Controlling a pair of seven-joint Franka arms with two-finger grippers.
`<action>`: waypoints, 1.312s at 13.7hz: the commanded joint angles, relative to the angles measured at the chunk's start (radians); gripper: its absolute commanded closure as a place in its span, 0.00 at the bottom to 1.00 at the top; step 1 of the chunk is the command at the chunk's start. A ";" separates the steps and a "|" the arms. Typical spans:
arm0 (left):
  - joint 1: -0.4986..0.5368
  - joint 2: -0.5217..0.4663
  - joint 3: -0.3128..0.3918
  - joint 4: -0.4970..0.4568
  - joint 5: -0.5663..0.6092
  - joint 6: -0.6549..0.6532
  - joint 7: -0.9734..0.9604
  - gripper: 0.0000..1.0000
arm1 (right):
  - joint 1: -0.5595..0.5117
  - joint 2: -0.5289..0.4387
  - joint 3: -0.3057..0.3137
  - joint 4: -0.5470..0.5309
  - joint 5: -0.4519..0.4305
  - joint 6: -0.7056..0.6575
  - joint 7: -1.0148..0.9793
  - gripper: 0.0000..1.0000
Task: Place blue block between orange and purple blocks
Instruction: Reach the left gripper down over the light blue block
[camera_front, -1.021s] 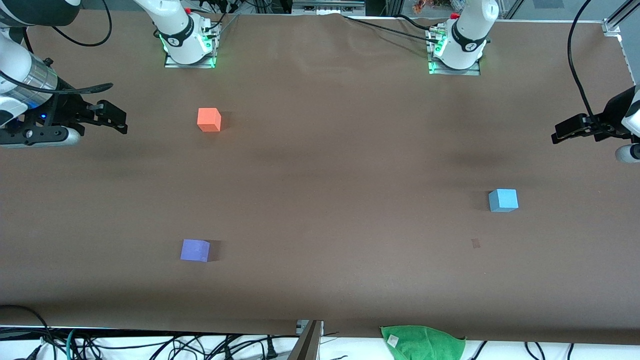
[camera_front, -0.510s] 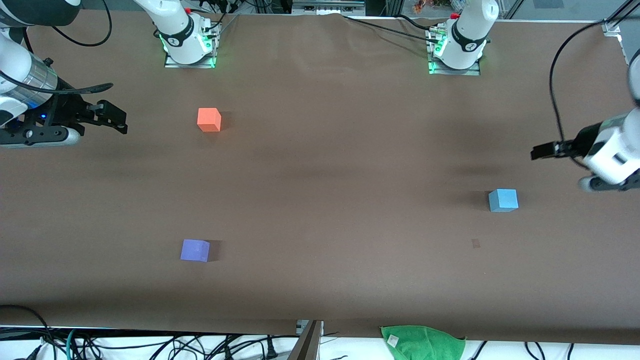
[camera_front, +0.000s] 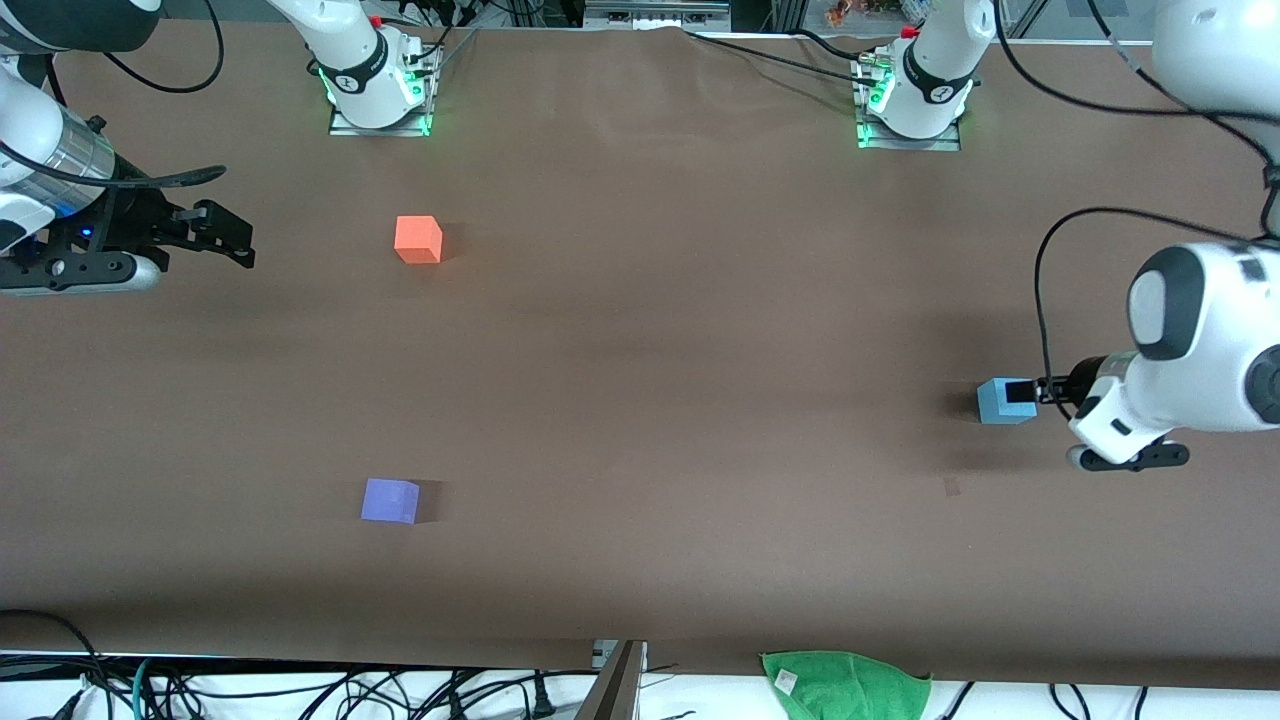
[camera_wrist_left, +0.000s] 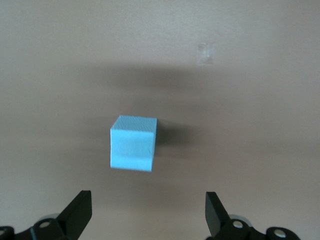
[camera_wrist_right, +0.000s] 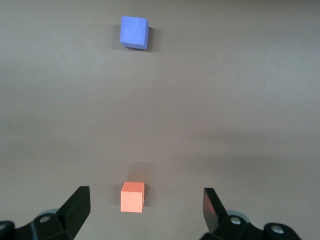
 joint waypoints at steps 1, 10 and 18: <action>0.021 0.025 -0.007 -0.013 0.017 0.022 0.037 0.00 | -0.003 -0.002 0.001 0.010 0.016 -0.002 -0.016 0.00; 0.056 0.028 -0.008 -0.161 0.011 0.237 0.115 0.00 | -0.003 -0.002 0.001 0.010 0.015 -0.002 -0.016 0.00; 0.058 0.022 -0.013 -0.262 0.008 0.378 0.155 0.00 | -0.003 -0.001 0.000 0.010 0.015 -0.002 -0.016 0.00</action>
